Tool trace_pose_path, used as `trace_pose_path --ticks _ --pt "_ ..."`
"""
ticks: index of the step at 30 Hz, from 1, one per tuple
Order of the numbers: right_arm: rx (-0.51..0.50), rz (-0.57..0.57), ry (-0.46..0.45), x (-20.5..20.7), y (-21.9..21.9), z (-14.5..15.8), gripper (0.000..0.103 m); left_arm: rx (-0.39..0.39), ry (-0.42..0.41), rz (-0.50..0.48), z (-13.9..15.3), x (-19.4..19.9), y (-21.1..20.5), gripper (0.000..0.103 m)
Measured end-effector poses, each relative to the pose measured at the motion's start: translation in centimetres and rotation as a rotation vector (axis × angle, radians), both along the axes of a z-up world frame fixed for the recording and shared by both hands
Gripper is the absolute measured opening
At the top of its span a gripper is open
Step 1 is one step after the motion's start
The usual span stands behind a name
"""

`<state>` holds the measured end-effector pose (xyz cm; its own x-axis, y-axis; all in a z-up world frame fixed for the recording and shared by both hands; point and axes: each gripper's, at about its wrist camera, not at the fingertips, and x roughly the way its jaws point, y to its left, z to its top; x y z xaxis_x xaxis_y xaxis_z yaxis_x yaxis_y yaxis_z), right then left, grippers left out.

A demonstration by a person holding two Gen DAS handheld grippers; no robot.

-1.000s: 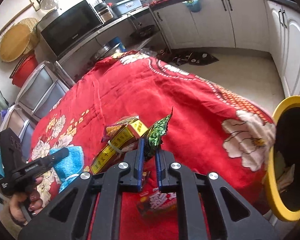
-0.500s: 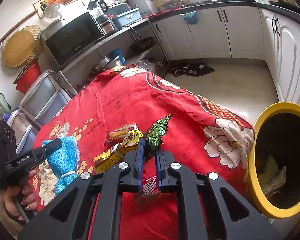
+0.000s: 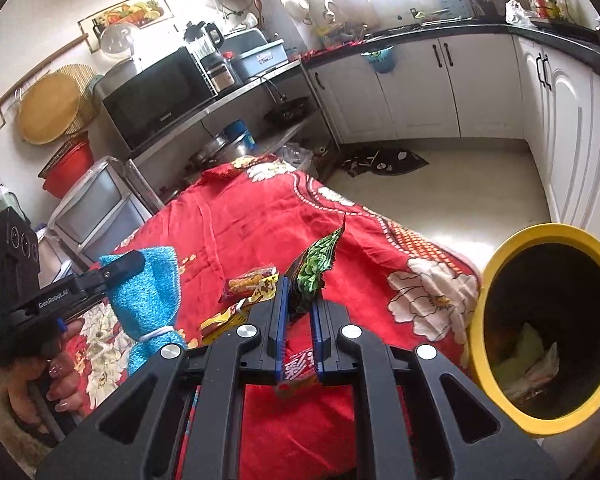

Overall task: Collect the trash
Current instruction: 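Carry the blue scrubber and green wrapper in both tools over the bin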

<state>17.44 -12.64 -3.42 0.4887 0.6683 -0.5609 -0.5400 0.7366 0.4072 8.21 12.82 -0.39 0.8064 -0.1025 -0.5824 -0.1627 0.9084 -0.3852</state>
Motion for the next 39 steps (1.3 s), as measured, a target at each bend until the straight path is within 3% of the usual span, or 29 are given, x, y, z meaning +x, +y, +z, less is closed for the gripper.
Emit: trace_pose_path --ticks 39 --pt "0.007 -0.328 -0.118 -0.3 -14.6 3.5 0.010 0.047 -0.116 -0.260 3.6 8.4 -14.1 0.008"
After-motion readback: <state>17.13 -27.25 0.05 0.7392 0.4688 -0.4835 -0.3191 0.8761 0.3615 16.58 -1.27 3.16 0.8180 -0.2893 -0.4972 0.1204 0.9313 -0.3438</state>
